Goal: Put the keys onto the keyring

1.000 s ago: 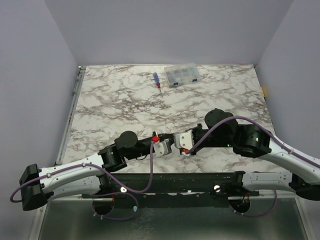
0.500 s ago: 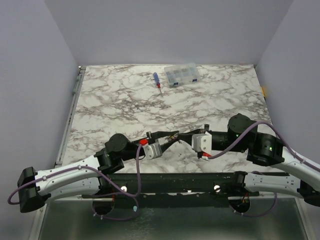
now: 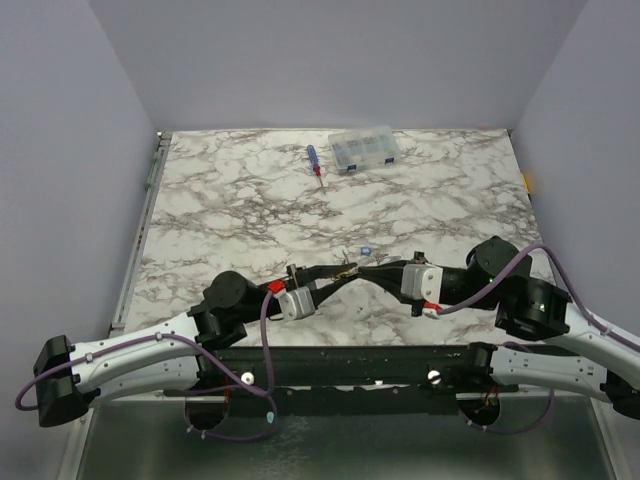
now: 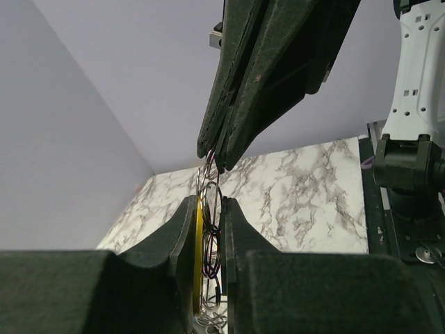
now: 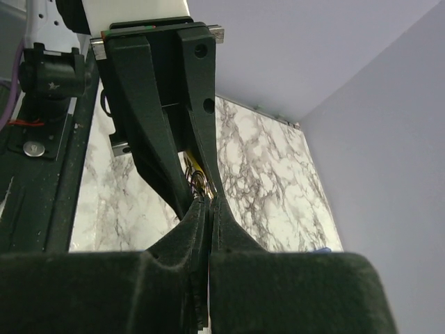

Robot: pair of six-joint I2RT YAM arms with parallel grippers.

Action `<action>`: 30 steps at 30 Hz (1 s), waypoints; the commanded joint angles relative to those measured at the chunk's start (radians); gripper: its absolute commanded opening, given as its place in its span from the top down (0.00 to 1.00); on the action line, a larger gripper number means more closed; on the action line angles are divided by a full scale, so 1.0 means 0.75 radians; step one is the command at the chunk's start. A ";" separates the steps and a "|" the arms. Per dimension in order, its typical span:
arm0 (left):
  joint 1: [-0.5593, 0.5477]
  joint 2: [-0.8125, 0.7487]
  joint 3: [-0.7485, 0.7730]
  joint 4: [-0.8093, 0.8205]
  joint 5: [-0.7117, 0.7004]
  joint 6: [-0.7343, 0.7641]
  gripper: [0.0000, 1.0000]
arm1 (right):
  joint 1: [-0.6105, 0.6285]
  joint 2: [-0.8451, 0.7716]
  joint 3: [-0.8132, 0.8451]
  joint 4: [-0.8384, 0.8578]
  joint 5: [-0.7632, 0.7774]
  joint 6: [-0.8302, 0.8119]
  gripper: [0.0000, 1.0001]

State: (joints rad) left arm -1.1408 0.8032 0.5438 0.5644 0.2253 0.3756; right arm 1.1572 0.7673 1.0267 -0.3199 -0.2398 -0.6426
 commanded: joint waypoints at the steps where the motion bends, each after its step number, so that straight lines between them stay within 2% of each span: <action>1: 0.003 -0.009 -0.017 0.074 0.035 -0.025 0.85 | -0.002 -0.042 -0.034 0.232 -0.068 0.077 1.00; 4: 0.003 -0.004 -0.023 0.096 0.036 -0.036 0.84 | -0.002 -0.061 -0.076 0.327 -0.083 0.114 1.00; 7: 0.004 -0.001 -0.027 0.105 0.051 -0.048 0.70 | -0.003 -0.075 -0.101 0.381 -0.088 0.138 1.00; 10: 0.004 -0.003 -0.033 0.110 0.056 -0.051 0.64 | -0.003 -0.074 -0.095 0.379 -0.091 0.145 1.00; 15: 0.005 -0.011 -0.043 0.116 0.052 -0.051 0.63 | -0.002 -0.087 -0.087 0.387 -0.092 0.157 1.00; 22: 0.004 -0.003 -0.050 0.144 0.081 -0.067 0.73 | -0.003 -0.098 -0.112 0.414 -0.090 0.182 1.00; 28: 0.003 0.004 -0.057 0.181 0.065 -0.084 0.97 | -0.002 -0.105 -0.118 0.414 -0.067 0.180 1.00; 30: 0.004 0.005 -0.061 0.180 0.057 -0.084 0.99 | -0.002 -0.103 -0.117 0.408 -0.064 0.178 1.00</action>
State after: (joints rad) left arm -1.1408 0.8047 0.5137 0.6704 0.2607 0.3290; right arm 1.1564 0.7078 0.9390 -0.0826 -0.2794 -0.5152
